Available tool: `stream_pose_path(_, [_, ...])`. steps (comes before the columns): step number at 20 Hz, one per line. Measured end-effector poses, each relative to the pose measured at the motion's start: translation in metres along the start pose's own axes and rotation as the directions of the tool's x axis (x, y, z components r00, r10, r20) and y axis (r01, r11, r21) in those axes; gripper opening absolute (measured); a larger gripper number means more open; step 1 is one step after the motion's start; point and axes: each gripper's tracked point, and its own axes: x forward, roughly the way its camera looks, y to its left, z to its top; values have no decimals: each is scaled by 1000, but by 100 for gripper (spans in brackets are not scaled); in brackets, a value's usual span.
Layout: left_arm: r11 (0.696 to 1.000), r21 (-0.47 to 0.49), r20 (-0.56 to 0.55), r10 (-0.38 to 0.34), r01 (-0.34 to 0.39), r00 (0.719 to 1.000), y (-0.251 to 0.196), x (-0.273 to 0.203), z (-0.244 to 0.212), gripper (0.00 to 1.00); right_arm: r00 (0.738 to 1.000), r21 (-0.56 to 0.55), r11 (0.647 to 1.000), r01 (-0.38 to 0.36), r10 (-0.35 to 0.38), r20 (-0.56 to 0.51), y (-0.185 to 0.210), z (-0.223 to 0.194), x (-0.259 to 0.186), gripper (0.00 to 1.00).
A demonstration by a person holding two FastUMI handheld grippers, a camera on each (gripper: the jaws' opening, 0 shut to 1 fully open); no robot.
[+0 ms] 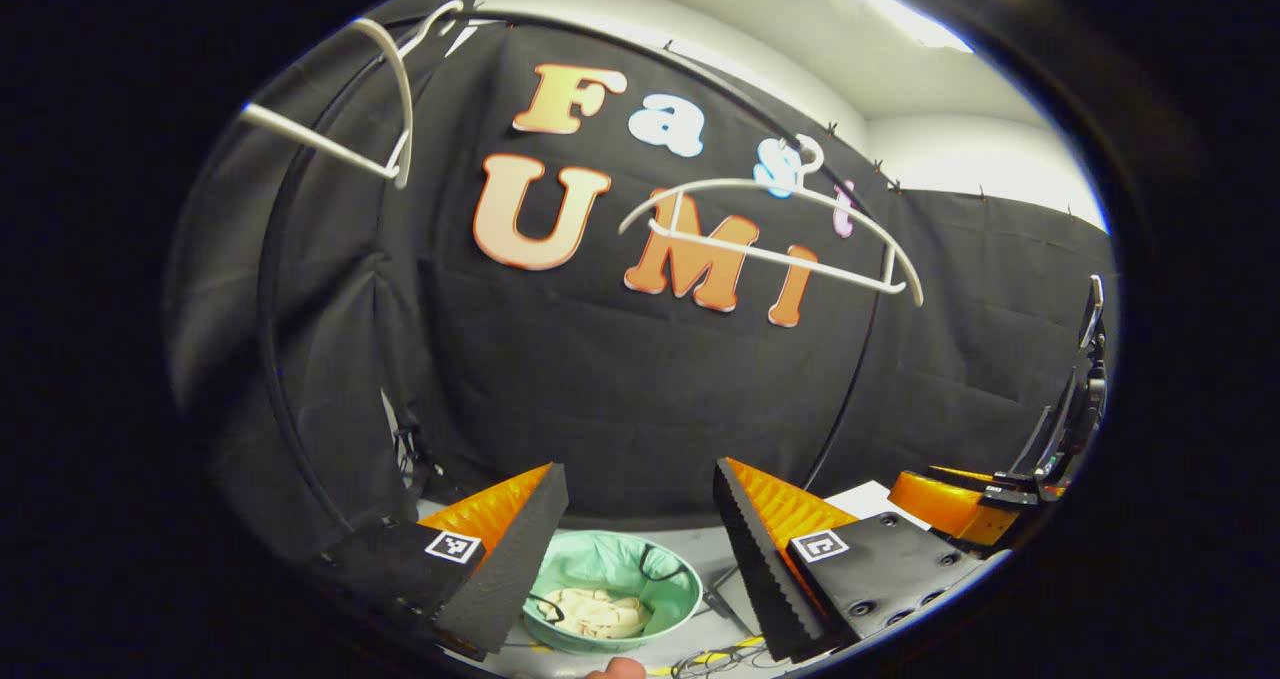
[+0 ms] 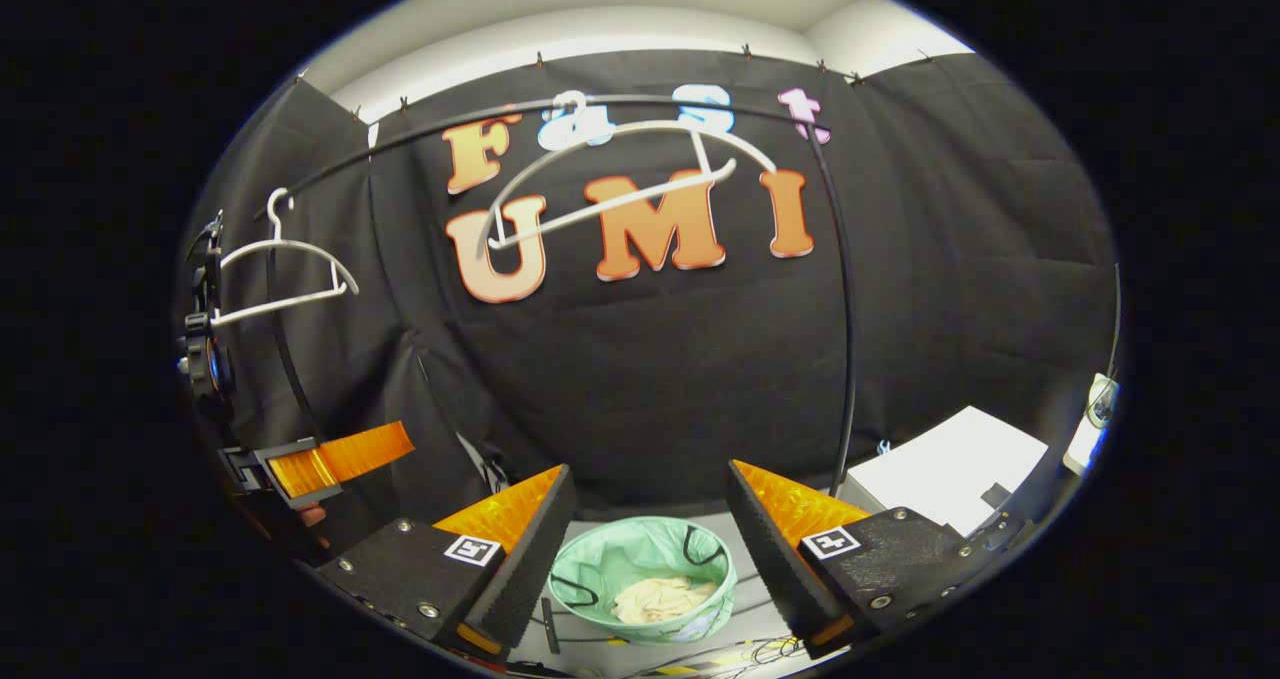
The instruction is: Grasp the clothes on the hanger with both hands and then place them into the laundry hamper below.
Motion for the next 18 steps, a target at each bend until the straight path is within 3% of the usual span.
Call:
stream_pose_path(4, [1000, 9, 112, 1, -2, 994, -5, -14, 48, 94, 993, -49, 998, 44, -38, 111, -16, 47, -27, 94])
stream_pose_path(5, [1000, 12, 131, 2, -4, 991, -3, -14, 58, 100, 991, -47, 998, 46, -39, 127, -15, 54, -31, 94])
stream_pose_path(6, [1000, 18, 146, 6, -9, 989, -2, -17, 65, 94, 989, -41, 998, 48, -42, 139, -15, 60, -35, 94])
stream_pose_path(8, [999, 34, 188, 16, -23, 982, 1, -22, 77, 100, 985, -33, 998, 53, -46, 167, -20, 69, -45, 94])
stream_pose_path(10, [998, 52, 229, 25, -38, 973, 2, -23, 90, 100, 978, -38, 997, 64, -55, 202, -24, 77, -50, 94])
stream_pose_path(15, [996, 71, 236, 33, -51, 971, 1, -20, 96, 93, 968, -44, 996, 76, -63, 244, -25, 92, -58, 94])
stream_pose_path(17, [997, 61, 245, 27, -43, 969, 0, -21, 99, 94, 964, -38, 996, 75, -62, 258, -25, 97, -57, 88])
stream_pose_path(18, [997, 61, 249, 29, -45, 968, 0, -21, 100, 96, 963, -39, 996, 75, -63, 261, -26, 97, -58, 91])
